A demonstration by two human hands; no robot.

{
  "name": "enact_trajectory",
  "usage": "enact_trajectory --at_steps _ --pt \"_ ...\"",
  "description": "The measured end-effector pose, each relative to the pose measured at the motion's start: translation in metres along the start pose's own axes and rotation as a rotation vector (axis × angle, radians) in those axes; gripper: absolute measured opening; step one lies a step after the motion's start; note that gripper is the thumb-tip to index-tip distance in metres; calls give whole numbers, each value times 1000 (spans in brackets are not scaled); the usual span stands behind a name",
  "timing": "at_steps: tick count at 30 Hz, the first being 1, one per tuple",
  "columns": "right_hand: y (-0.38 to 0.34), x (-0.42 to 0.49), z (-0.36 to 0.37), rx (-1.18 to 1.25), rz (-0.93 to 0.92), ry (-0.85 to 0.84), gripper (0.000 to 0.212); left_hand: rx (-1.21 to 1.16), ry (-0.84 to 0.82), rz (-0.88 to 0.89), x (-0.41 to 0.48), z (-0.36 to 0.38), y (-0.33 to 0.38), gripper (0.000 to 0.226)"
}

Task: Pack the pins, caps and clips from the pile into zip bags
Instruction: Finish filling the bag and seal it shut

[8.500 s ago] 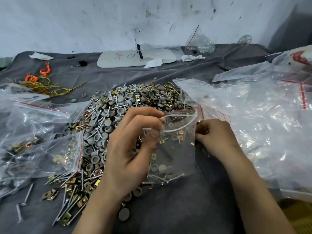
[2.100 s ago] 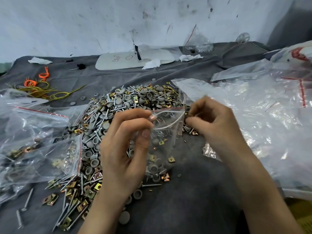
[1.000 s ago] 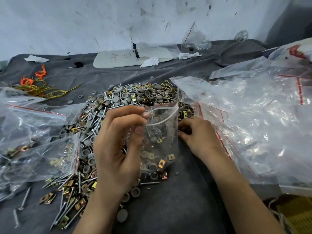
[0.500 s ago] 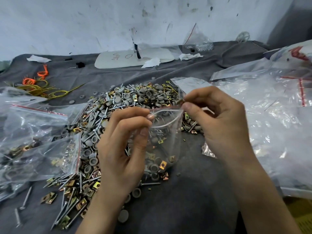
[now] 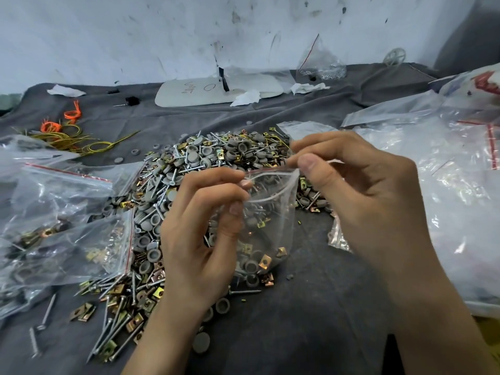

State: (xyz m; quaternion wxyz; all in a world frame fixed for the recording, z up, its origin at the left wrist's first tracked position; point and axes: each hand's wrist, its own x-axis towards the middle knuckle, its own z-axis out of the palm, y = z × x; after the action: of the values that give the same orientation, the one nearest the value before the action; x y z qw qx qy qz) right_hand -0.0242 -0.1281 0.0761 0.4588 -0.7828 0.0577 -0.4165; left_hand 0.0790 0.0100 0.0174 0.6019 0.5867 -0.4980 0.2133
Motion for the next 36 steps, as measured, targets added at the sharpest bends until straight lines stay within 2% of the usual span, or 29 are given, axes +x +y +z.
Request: enact_trajectory --at_steps 4,7,10,14,18,21,24,29,36 --pt "26 5 -4 3 154 94 9 -1 2 -7 0 0 0 11" --pt "61 6 1 -250 385 -110 15 2 10 -8 0 -1 0 11" --pt "87 1 9 -484 497 -249 13 9 16 -16 1 -2 -1 10" --pt "93 -1 16 -605 494 -307 12 16 30 -40 1 -4 -2 12" --pt "89 -3 27 -585 366 -342 11 26 36 -33 1 -5 -3 17" --pt "87 -11 45 -637 354 -401 30 24 35 -30 1 -6 -4 17" --pt "87 -14 52 -729 343 -378 44 27 37 -22 0 -5 -4 16" --pt "90 -12 49 -661 360 -373 25 22 38 -23 1 -5 -4 16" --pt "93 -12 51 -675 362 -368 20 35 47 -26 0 -5 -6 15"
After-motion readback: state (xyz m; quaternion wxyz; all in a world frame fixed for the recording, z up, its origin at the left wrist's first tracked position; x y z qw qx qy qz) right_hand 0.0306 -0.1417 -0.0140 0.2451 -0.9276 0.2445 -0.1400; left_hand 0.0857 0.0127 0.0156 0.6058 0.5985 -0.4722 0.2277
